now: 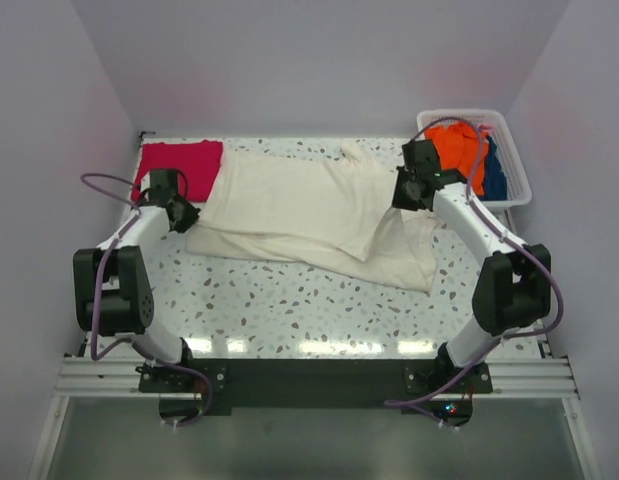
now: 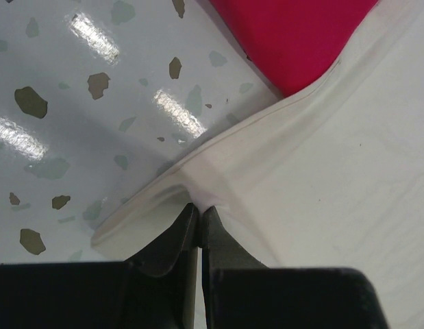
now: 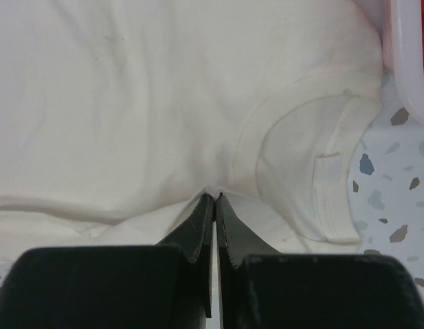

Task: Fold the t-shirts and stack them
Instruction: Fold the tshirt

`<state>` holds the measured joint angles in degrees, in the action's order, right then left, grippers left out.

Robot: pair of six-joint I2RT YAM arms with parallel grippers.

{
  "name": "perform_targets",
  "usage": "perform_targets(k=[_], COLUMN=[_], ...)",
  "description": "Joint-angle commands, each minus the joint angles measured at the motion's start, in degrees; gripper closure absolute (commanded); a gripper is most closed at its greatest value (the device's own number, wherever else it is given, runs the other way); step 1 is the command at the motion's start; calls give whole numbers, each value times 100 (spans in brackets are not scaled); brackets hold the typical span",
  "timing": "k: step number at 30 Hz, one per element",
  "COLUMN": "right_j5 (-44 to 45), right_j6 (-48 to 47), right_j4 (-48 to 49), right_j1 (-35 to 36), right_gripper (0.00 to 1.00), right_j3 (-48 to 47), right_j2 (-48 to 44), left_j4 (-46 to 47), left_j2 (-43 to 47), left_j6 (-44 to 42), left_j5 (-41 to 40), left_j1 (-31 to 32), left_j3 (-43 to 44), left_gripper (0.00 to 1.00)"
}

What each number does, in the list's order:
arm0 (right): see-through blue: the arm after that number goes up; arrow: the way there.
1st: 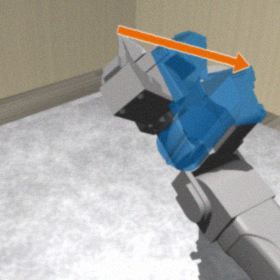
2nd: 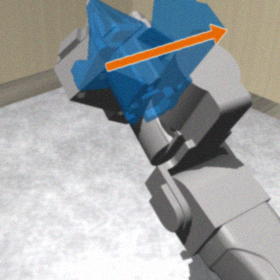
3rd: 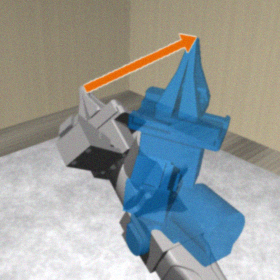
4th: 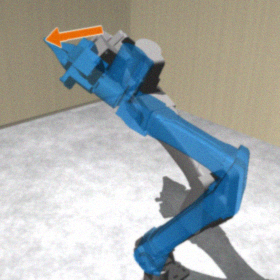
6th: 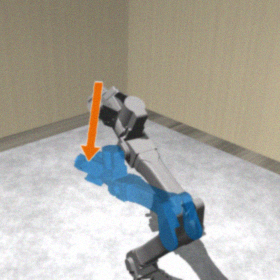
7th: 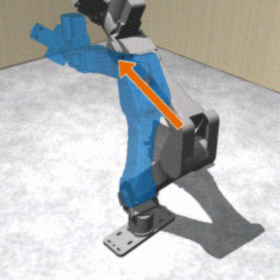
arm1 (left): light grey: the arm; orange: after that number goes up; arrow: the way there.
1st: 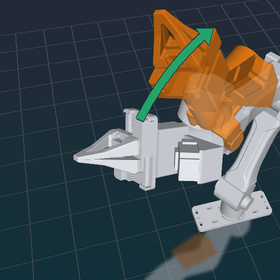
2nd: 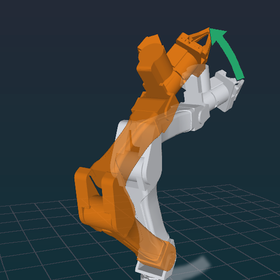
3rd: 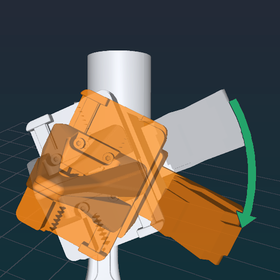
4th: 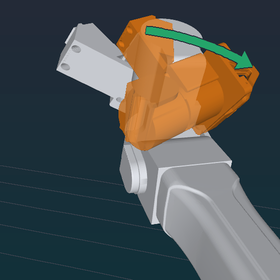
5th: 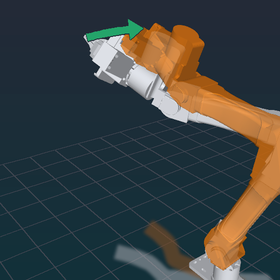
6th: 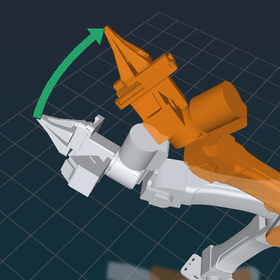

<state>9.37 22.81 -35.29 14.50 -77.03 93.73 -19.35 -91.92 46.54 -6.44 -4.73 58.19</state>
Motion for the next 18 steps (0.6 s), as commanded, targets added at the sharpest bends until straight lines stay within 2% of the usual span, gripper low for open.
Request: perform_targets(k=[1,13,18], right_j5=[-49,21,-31], right_j6=[-127,-66,-31], right_j4=[198,294,338], right_j1=[-9,-413,-422], right_gripper=[100,100,100], right_j3=[-400,145,118], right_j2=[40,-250,-206], left_j4=[301,494,512], left_j2=[-124,-511,-678], left_j6=[39,-49,-84], left_j5=[-60,204,283], left_j1=[7,42,86], left_j3=[315,588,676], left_gripper=[97,97,92])
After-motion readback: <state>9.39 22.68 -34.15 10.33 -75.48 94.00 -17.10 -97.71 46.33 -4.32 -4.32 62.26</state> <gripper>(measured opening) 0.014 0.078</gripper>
